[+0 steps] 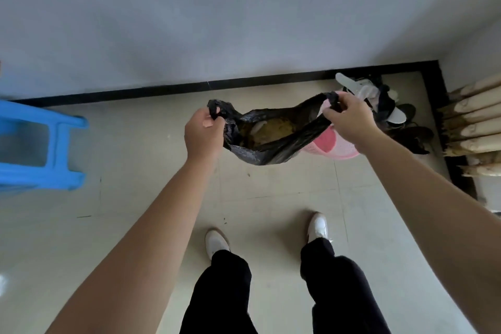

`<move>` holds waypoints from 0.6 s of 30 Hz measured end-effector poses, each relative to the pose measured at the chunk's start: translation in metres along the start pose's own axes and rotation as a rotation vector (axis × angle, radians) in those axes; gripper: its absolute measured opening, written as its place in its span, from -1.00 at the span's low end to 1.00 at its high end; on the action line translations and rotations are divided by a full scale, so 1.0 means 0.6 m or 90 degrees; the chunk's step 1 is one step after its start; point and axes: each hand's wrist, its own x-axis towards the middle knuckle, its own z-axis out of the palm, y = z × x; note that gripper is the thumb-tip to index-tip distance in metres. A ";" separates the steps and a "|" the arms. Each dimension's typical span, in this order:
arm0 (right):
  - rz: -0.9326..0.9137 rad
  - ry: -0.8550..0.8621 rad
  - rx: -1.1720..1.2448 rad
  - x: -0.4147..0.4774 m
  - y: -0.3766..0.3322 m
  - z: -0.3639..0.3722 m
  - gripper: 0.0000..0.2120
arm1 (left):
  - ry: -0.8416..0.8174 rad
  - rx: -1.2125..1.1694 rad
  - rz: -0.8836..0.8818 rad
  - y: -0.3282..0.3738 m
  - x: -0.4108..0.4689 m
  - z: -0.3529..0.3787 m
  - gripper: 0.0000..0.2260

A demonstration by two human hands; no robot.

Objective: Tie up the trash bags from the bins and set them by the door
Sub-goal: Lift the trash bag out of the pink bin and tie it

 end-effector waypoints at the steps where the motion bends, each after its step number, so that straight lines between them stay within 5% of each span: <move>1: -0.016 -0.012 -0.018 0.009 0.009 0.024 -0.74 | -0.016 0.003 0.009 -0.019 0.006 0.007 -0.93; 7: -0.112 -0.066 -0.121 0.129 0.131 0.209 -0.73 | 0.009 0.108 0.092 -0.223 0.110 0.103 -0.81; 13: -0.143 -0.004 0.051 0.156 0.274 0.345 -0.18 | 0.143 -0.023 0.087 -0.387 0.121 0.194 -0.71; 18: -0.211 -0.086 0.044 0.109 0.404 0.425 0.20 | 0.104 -0.053 0.117 -0.506 0.072 0.223 -0.52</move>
